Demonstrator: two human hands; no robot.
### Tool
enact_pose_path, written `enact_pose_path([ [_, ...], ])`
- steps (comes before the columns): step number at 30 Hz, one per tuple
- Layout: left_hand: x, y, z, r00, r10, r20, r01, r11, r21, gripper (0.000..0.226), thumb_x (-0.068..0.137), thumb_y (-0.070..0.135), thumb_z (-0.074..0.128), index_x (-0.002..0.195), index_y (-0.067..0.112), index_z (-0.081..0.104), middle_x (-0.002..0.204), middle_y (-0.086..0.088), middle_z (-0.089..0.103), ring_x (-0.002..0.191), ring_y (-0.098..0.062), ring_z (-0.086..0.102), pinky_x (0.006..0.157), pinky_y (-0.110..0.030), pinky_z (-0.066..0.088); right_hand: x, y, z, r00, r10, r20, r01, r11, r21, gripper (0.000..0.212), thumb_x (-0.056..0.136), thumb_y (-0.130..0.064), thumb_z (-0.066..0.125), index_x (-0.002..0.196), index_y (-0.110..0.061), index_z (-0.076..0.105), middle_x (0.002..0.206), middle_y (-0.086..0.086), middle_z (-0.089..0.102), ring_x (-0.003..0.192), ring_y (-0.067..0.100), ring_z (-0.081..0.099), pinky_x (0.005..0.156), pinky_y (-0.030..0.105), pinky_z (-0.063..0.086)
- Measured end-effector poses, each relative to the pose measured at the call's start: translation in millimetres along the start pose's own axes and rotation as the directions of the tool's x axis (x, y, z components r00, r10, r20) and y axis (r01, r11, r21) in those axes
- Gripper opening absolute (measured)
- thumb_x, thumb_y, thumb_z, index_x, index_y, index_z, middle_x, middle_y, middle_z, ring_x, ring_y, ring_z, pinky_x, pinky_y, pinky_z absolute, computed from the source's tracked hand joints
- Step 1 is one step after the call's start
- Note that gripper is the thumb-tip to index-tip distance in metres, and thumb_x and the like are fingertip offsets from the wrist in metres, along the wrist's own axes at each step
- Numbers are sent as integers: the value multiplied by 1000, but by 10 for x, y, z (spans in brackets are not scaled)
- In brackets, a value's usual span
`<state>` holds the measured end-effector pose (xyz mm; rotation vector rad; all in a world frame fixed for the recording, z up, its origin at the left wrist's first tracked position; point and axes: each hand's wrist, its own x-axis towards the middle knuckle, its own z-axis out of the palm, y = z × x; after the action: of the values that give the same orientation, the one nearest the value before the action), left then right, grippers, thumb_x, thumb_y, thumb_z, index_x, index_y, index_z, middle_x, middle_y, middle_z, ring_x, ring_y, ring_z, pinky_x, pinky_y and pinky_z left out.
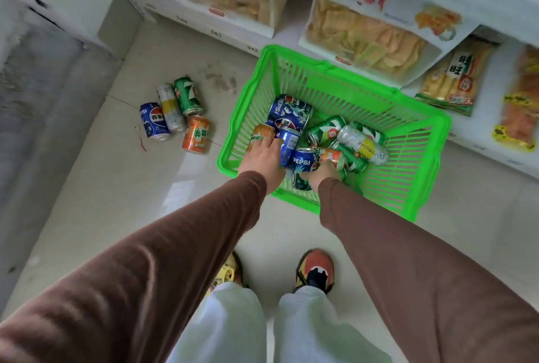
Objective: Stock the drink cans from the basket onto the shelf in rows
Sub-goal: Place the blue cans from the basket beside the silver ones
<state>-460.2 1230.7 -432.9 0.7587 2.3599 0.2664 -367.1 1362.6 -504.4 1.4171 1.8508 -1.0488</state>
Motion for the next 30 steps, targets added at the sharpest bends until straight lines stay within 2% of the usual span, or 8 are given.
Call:
enact_pose_path([
  [5, 246, -105, 233, 999, 5, 46, -6, 999, 33, 67, 82, 29, 64, 143, 15, 37, 139, -8, 42, 123, -31, 43, 102, -44, 41, 282, -31, 296, 999, 30, 19, -31, 997, 65, 83, 61, -52, 87, 127, -11, 60, 116, 10, 70, 101, 29, 68, 90, 41, 56],
  [10, 293, -164, 248, 999, 0, 48, 0, 1000, 11, 64, 84, 28, 63, 143, 15, 38, 139, -8, 43, 124, -30, 44, 102, -44, 41, 358, 91, 343, 998, 56, -9, -54, 986, 159, 68, 65, -49, 90, 117, -14, 62, 107, 4, 70, 94, 26, 66, 81, 34, 52],
  [12, 204, -138, 157, 999, 0, 37, 1, 1000, -13, 59, 86, 26, 61, 140, 14, 41, 136, -9, 46, 122, -31, 45, 102, -43, 41, 233, 133, 240, 998, 44, -34, -37, 979, 201, 68, 69, -49, 88, 120, -15, 59, 111, 4, 68, 95, 26, 64, 80, 35, 49],
  [15, -44, -6, -132, 1000, -12, 19, 13, 999, -51, 53, 88, 25, 58, 138, 14, 44, 134, -9, 48, 122, -31, 46, 102, -41, 41, -137, 115, -40, 998, -10, -57, 23, 974, 225, 78, 71, -54, 84, 132, -14, 55, 126, 6, 66, 107, 27, 64, 93, 39, 52],
  [18, -355, 221, -624, 998, -45, 40, 48, 996, -78, 60, 86, 25, 61, 142, 16, 41, 138, -8, 46, 126, -29, 43, 104, -41, 39, -688, -33, -463, 995, -71, -75, 91, 944, 318, 99, 58, -67, 81, 138, -17, 53, 130, 4, 65, 113, 28, 64, 100, 47, 52],
  [23, -906, 728, -1873, 1000, -22, -17, 20, 996, -88, 64, 84, 25, 65, 142, 15, 40, 136, -9, 46, 124, -31, 44, 103, -42, 40, -1786, -506, -1298, 975, -173, -140, 216, 881, 421, 113, 50, -75, 79, 144, -20, 49, 135, 2, 63, 118, 26, 64, 101, 49, 53],
  [28, -1554, 1309, -3322, 989, 47, -142, -66, 989, -131, 68, 84, 26, 67, 144, 12, 37, 140, -12, 43, 130, -31, 39, 109, -43, 35, -3190, -1247, -2277, 894, -351, -278, 441, 796, 414, 67, 64, -50, 85, 120, -22, 61, 112, -3, 70, 99, 19, 68, 92, 45, 56],
  [30, -1805, 1508, -3848, 976, 79, -202, -107, 985, -132, 69, 84, 26, 68, 144, 11, 38, 140, -11, 43, 131, -31, 40, 109, -43, 35, -3669, -1512, -2618, 854, -409, -322, 514, 758, 401, 61, 66, -43, 87, 117, -22, 61, 111, -2, 69, 97, 18, 67, 92, 44, 56],
])
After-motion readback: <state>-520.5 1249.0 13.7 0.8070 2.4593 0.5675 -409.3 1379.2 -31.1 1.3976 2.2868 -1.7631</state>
